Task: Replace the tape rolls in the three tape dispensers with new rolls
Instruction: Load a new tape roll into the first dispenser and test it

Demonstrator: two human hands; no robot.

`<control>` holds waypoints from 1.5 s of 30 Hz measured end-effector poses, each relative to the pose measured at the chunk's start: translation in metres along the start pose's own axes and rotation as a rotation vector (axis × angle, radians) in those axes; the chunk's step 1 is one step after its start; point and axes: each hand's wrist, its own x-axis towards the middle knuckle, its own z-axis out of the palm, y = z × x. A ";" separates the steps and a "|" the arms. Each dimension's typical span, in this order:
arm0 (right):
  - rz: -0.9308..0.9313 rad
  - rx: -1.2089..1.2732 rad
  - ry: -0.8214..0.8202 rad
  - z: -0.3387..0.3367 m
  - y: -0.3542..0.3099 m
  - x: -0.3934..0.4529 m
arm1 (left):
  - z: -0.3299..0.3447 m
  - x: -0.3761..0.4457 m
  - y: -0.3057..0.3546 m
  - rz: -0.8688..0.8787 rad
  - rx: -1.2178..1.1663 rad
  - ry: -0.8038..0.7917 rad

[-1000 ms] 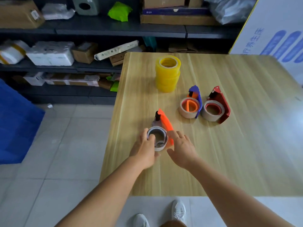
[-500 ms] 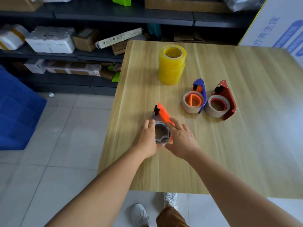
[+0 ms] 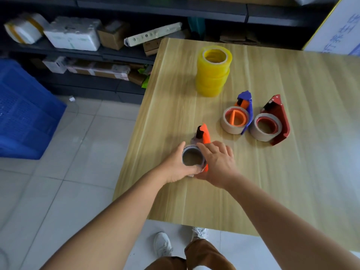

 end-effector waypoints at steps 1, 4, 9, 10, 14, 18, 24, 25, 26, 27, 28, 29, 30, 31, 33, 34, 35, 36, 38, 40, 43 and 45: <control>-0.013 0.011 0.020 0.000 -0.001 0.000 | 0.002 0.000 0.001 0.003 0.027 0.032; -0.033 0.054 0.062 0.000 -0.001 0.001 | 0.006 0.000 0.005 0.040 0.064 0.134; -0.054 0.081 0.072 0.000 0.000 0.000 | 0.009 0.001 0.006 0.096 0.103 0.220; -0.059 0.096 0.078 -0.002 -0.001 0.000 | 0.009 0.001 0.007 0.108 0.120 0.241; -0.016 0.214 0.046 -0.018 -0.009 0.002 | 0.006 0.004 0.015 0.119 0.120 0.291; 0.048 0.199 0.002 -0.031 -0.014 0.007 | -0.005 0.001 0.027 0.074 0.018 0.240; 0.113 0.181 -0.021 -0.041 -0.002 0.013 | 0.003 0.007 0.038 0.046 -0.061 0.280; 0.114 0.179 -0.026 -0.042 0.000 0.013 | 0.003 0.008 0.040 0.051 -0.056 0.277; 0.112 0.179 -0.028 -0.042 0.003 0.013 | 0.003 0.010 0.042 0.052 -0.047 0.275; 0.109 0.179 -0.025 -0.044 0.005 0.014 | 0.003 0.012 0.044 0.050 -0.033 0.272; 0.108 0.180 -0.020 -0.045 0.008 0.014 | 0.002 0.014 0.046 0.048 -0.019 0.270; 0.107 0.189 -0.011 -0.047 0.009 0.016 | 0.001 0.016 0.047 0.042 -0.015 0.267; 0.106 0.208 0.005 -0.050 0.011 0.018 | 0.000 0.018 0.050 0.041 -0.027 0.266; 0.103 0.233 0.025 -0.052 0.012 0.019 | -0.001 0.019 0.052 0.038 -0.049 0.265; 0.097 0.272 0.056 -0.055 0.014 0.023 | -0.003 0.021 0.056 0.048 -0.083 0.282; 0.092 0.289 0.060 -0.055 0.015 0.024 | -0.004 0.022 0.058 0.055 -0.096 0.298; 0.089 0.308 0.062 -0.056 0.016 0.024 | -0.006 0.023 0.061 0.063 -0.108 0.312; 0.087 0.325 0.064 -0.057 0.017 0.025 | -0.008 0.023 0.063 0.076 -0.118 0.325; 0.077 0.346 0.085 -0.058 0.017 0.026 | -0.010 0.022 0.066 0.097 -0.126 0.355; 0.056 0.351 0.112 -0.061 0.016 0.029 | -0.012 0.022 0.068 0.102 -0.113 0.415; 0.028 0.361 0.142 -0.065 0.013 0.038 | -0.015 0.023 0.072 0.111 -0.091 0.511; 0.017 0.369 0.149 -0.066 0.012 0.047 | -0.020 0.023 0.074 0.123 -0.067 0.549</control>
